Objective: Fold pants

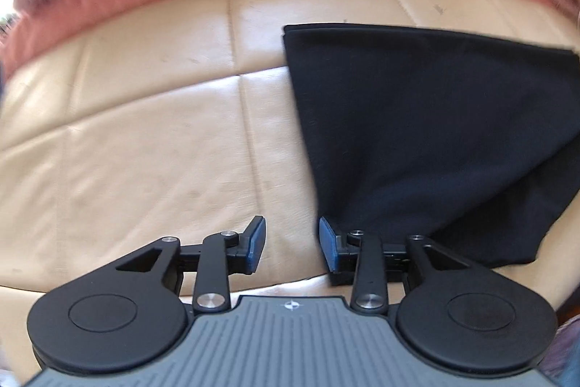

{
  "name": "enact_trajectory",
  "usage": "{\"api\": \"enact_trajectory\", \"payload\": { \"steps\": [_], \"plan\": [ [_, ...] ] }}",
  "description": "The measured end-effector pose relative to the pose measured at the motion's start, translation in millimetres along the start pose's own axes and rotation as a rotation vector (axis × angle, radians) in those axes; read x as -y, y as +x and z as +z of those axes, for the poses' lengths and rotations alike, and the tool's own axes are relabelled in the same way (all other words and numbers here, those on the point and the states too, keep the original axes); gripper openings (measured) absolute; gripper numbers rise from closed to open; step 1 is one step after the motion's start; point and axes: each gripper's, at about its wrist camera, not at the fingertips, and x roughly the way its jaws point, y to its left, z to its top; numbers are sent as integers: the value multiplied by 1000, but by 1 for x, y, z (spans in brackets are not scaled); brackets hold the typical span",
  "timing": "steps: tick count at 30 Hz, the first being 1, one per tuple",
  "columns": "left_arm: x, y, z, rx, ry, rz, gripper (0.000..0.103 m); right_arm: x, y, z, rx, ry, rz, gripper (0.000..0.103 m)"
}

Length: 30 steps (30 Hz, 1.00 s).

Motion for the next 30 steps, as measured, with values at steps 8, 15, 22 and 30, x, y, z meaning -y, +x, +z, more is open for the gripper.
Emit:
{"api": "enact_trajectory", "payload": {
  "steps": [8,15,22,30],
  "plan": [
    [35,-50,-9,251,-71,-118,35,-44,-52,-19,135,-110,16,28],
    [122,-37,-10,312,15,-264,25,-120,-44,-57,77,-222,197,11],
    [173,-7,-28,224,58,-267,14,-161,-23,-94,82,-379,186,9],
    [182,-8,-42,209,83,-221,14,-159,-16,-124,88,-444,151,7]
  ]
}}
